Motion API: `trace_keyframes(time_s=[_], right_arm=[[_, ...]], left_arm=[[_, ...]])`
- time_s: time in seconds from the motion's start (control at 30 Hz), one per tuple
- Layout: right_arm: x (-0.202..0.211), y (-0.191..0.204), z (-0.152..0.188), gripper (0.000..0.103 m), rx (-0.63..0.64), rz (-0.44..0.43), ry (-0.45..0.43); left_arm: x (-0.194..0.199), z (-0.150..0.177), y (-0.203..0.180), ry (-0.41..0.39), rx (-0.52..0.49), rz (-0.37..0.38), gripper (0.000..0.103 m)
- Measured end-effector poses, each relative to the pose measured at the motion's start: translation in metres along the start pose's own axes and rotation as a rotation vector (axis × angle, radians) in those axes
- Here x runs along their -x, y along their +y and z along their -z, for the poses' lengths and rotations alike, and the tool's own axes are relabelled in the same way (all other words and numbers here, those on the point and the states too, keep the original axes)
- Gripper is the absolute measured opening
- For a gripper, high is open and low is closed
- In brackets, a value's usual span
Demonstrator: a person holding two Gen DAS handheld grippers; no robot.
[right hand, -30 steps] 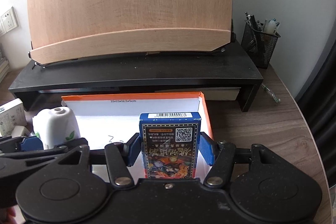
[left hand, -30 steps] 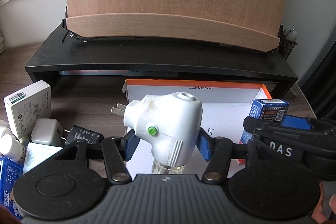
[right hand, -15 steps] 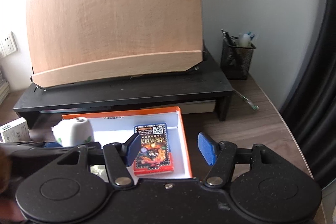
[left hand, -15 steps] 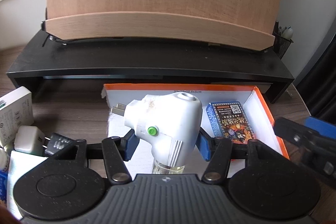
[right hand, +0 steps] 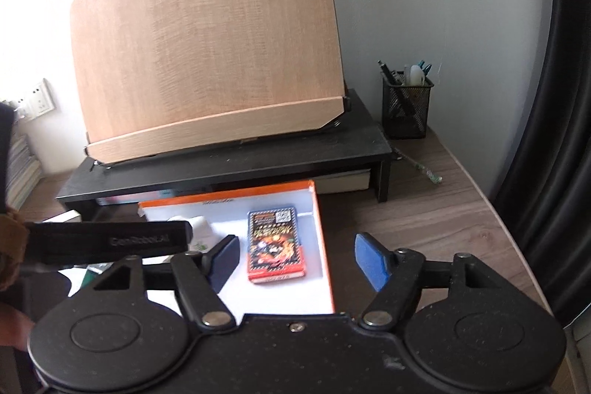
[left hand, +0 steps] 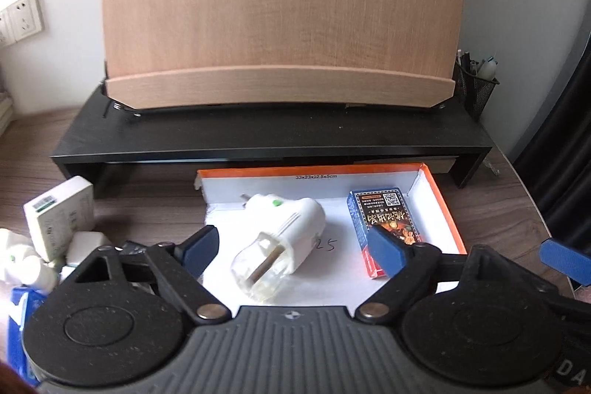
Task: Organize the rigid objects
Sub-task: 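Withdraw both tools and move toward the blue box and bandage box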
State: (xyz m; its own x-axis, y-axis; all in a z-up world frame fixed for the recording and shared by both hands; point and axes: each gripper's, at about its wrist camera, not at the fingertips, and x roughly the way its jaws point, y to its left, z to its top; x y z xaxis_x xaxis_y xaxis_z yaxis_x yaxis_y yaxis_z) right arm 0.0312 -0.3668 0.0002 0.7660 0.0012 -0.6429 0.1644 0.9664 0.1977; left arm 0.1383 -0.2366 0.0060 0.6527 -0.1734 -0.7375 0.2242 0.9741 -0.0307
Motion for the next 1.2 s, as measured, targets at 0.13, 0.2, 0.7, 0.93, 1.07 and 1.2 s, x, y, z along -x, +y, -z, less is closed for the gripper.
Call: trace_keyframes(time_s=[0.13,0.2,0.7,0.93,1.07,1.2], right_arm=[[0.006,0.001,0.003,0.085,-0.001,-0.044,0.013],[0.010,0.003,0.006,0.086,0.005,-0.066,0.021],[0.029,0.052,0.030,0.086,0.121,-0.173,0.051],[0.028,0.094,0.036,0.086,0.159,-0.209,0.076],[0.025,0.124,0.043,0.086,0.187,-0.237,0.093],[0.022,0.148,0.049,0.086,0.209,-0.252,0.109]], left_arm=[[0.022,0.011,0.007,-0.005,0.020,-0.008,0.097],[0.029,0.017,0.010,-0.009,0.036,-0.025,0.098],[0.072,0.055,0.058,-0.052,0.183,-0.118,0.098],[0.090,0.066,0.097,-0.053,0.203,-0.161,0.098],[0.098,0.072,0.124,-0.047,0.227,-0.192,0.098],[0.100,0.076,0.147,-0.034,0.248,-0.214,0.098]])
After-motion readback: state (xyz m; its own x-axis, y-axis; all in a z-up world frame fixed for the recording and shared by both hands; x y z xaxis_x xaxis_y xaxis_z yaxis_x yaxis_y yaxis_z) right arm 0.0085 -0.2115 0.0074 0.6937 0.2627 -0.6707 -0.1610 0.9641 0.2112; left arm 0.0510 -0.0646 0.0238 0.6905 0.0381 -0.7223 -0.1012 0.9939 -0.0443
